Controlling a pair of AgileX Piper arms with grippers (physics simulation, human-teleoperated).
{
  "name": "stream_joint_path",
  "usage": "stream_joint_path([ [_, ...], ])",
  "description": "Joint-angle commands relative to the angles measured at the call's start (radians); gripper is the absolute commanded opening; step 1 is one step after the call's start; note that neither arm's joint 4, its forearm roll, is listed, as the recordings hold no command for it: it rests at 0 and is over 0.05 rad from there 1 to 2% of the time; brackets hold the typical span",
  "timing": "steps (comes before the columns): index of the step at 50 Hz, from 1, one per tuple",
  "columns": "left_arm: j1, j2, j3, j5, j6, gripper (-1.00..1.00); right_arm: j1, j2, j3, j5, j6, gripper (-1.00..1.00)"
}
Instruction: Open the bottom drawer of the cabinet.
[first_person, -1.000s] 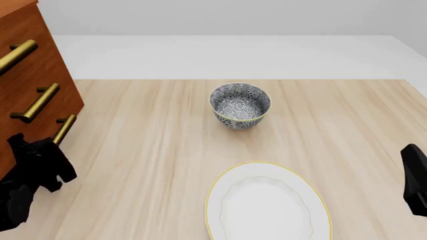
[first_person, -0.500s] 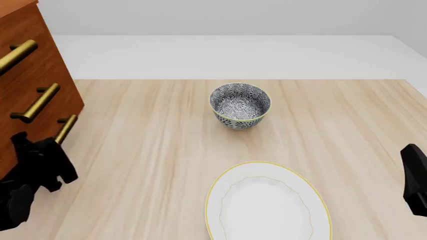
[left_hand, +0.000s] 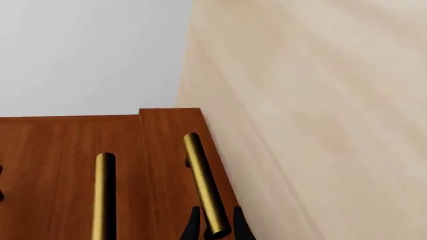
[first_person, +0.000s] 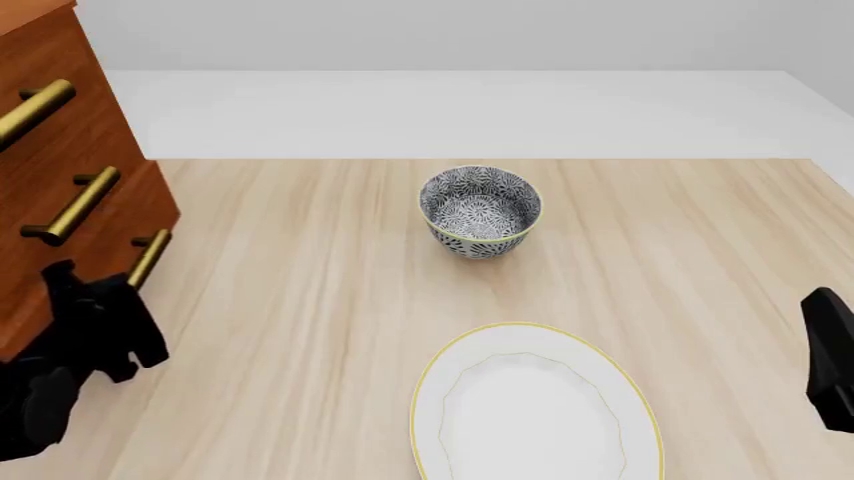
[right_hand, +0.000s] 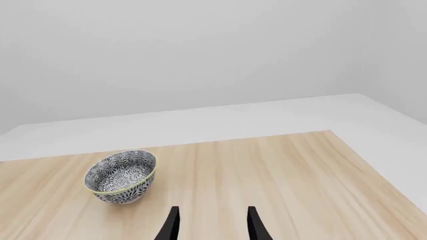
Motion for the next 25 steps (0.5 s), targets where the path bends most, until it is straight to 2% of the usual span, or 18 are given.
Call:
stream_joint_path([
  [1,-0.066,-0.023,-0.055,-0.005,0.006,-1.0,0.0,0.001,0.003,-0.003,0.0,1.0],
  [25,-0.13,-0.108,-0.049,0.049,0.013,-1.0,-0.001,0.001,0.002,-0.004,0.003,1.0],
])
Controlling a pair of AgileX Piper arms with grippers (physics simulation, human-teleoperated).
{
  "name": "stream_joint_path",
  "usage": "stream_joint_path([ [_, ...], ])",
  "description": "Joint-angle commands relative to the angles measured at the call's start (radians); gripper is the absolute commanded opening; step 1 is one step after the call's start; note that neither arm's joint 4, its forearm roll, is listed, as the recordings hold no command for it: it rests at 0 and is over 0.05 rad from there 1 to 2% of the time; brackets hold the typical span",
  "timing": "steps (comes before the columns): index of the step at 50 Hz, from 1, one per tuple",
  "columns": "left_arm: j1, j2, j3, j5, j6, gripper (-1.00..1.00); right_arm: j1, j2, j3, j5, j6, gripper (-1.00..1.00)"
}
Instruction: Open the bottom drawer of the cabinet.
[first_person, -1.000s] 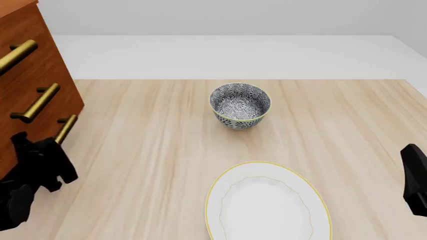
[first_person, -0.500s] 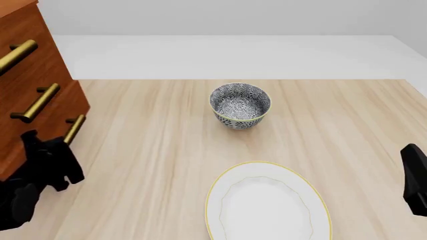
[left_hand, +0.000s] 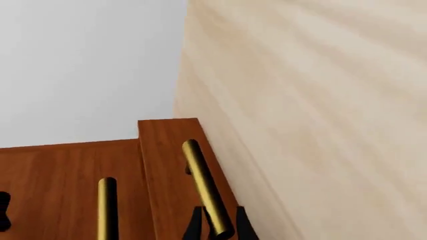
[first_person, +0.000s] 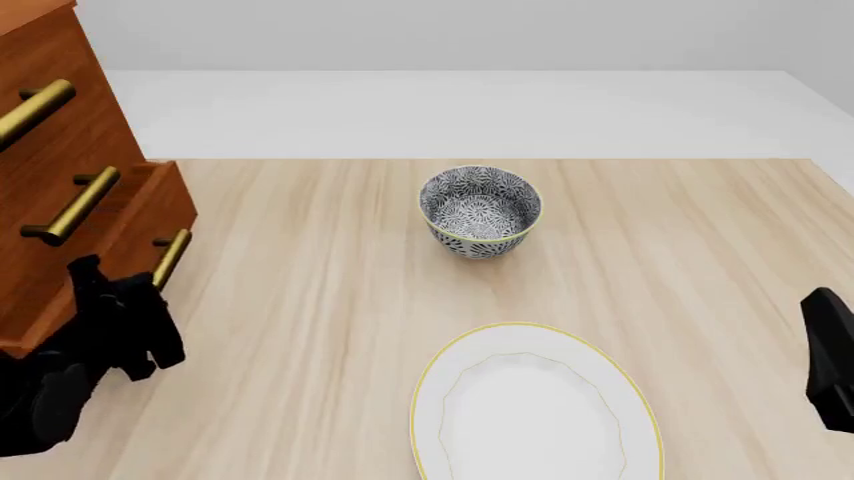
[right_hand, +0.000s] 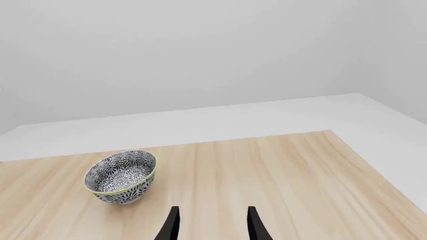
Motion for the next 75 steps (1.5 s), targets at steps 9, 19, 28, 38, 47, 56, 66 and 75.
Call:
stream_joint_path([
  [9,-0.076,-0.087,-0.052,-0.002,0.015,-1.0,-0.001,-0.001,0.002,-0.001,0.0,1.0],
  [19,-0.095,-0.083,-0.065,-0.002,0.018,-1.0,0.0,0.0,-0.019,0.019,0.0,1.0],
  [28,-0.115,-0.051,-0.077,-0.026,0.019,-1.0,-0.001,0.003,-0.023,0.02,0.001,1.0],
  [38,-0.141,-0.048,-0.091,-0.023,0.02,-1.0,-0.002,0.005,-0.034,0.029,0.001,1.0],
  [47,-0.167,-0.067,-0.091,-0.012,0.024,-1.0,-0.002,0.013,-0.042,0.029,0.001,1.0],
  [56,-0.188,-0.073,-0.091,-0.006,0.026,-1.0,-0.003,0.013,-0.049,0.036,0.004,1.0],
  [66,-0.205,-0.091,-0.092,0.007,0.025,-1.0,-0.003,0.011,-0.008,-0.004,0.004,1.0],
  [75,-0.229,-0.099,-0.095,0.013,0.025,-1.0,-0.003,0.01,0.007,-0.017,0.004,1.0],
])
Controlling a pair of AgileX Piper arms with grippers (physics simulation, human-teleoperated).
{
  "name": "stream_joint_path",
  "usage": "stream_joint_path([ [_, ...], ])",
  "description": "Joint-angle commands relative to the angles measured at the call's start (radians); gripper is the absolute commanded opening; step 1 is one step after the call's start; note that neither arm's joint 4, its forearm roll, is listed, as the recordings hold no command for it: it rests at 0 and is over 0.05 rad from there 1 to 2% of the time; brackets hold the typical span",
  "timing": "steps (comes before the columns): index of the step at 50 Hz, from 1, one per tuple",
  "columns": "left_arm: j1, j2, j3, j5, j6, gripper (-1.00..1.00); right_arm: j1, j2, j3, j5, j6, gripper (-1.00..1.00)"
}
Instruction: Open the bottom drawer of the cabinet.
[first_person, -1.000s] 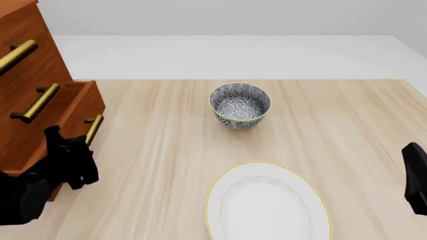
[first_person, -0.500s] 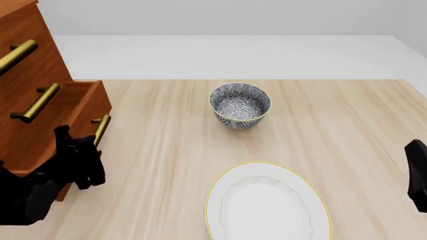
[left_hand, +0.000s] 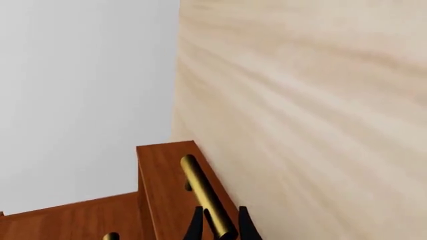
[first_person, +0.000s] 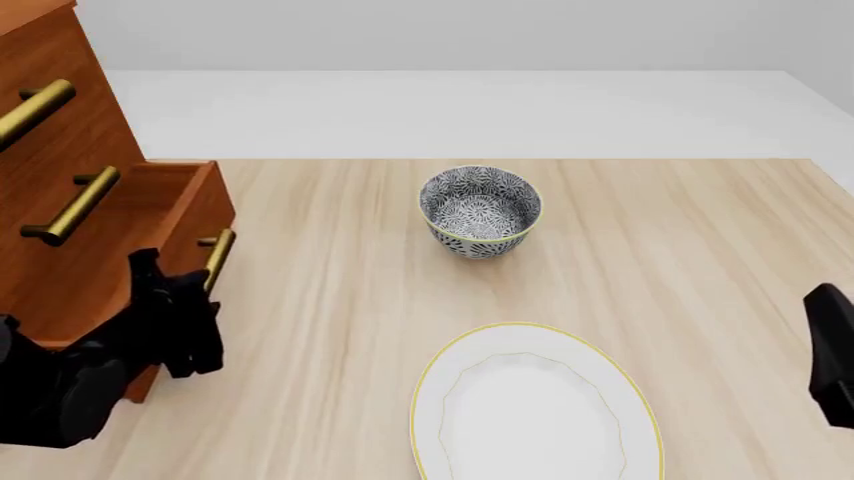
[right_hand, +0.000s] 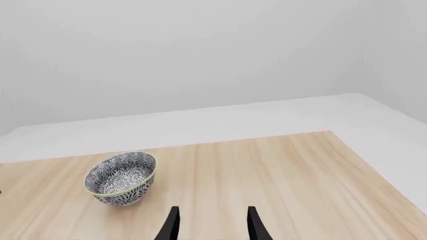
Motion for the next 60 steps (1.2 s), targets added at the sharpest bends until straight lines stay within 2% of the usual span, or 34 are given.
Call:
stream_joint_path([
  [1,-0.05,-0.059,-0.075,-0.073,0.015,-1.0,-0.001,0.0,0.018,-0.017,0.0,1.0],
  [11,-0.069,-0.072,-0.076,-0.062,0.018,-1.0,0.0,-0.006,0.016,-0.012,0.001,1.0],
  [19,-0.08,-0.078,-0.081,-0.054,0.02,-1.0,0.0,-0.009,-0.032,0.04,0.002,1.0],
  [35,-0.092,-0.071,-0.078,-0.06,0.024,-1.0,-0.001,-0.009,-0.044,0.051,0.001,1.0],
  [60,-0.103,-0.056,-0.074,-0.073,0.029,-1.0,-0.001,-0.011,0.018,-0.008,0.002,1.0],
])
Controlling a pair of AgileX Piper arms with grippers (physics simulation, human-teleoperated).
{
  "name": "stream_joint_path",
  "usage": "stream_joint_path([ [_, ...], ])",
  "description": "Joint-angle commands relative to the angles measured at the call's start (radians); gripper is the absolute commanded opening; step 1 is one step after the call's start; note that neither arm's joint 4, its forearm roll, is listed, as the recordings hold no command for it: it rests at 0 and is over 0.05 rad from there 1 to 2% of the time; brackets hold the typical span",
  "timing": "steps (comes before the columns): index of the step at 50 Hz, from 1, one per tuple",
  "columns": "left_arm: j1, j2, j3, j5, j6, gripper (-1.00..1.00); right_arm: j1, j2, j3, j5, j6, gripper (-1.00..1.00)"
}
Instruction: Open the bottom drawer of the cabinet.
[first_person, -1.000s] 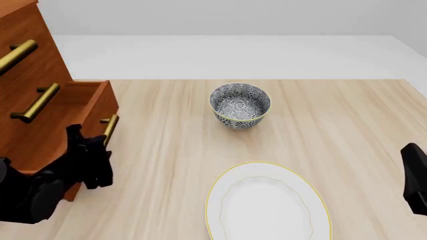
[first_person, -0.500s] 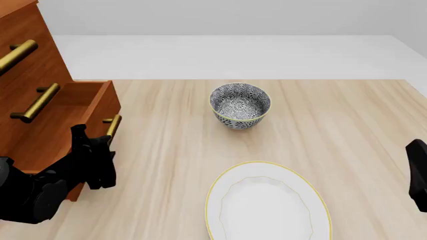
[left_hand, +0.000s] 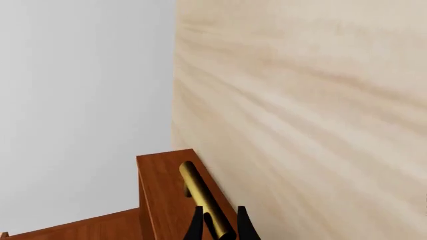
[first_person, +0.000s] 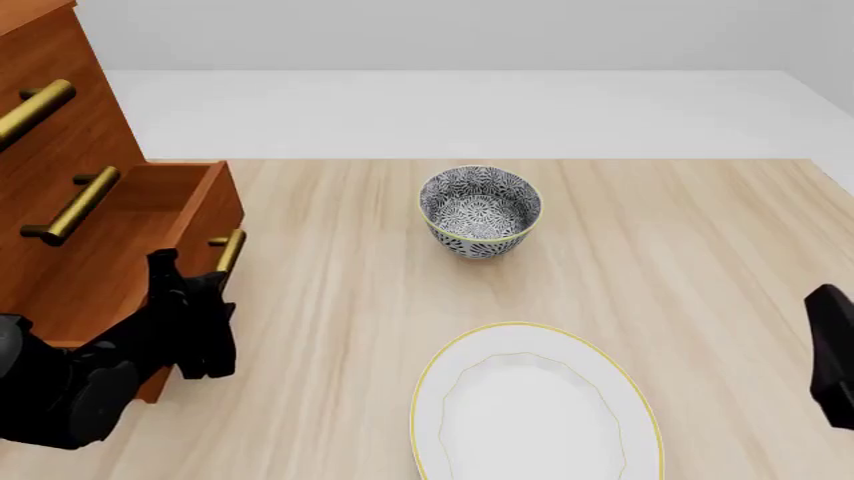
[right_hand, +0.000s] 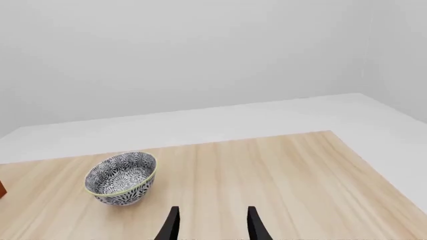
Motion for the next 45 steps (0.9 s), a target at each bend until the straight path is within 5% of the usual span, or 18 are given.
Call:
stream_joint_path([
  [1,-0.04,-0.05,-0.071,-0.086,0.016,-1.0,0.0,-0.002,0.02,-0.018,0.0,1.0],
  [14,-0.04,-0.04,-0.078,-0.087,0.017,-1.0,0.0,0.002,0.02,-0.021,0.0,1.0],
  [15,-0.041,-0.041,-0.079,-0.083,0.015,1.0,0.0,0.002,0.02,-0.021,-0.001,1.0],
  [45,-0.044,-0.041,-0.075,-0.087,0.026,1.0,-0.002,0.003,0.001,-0.006,0.0,1.0],
])
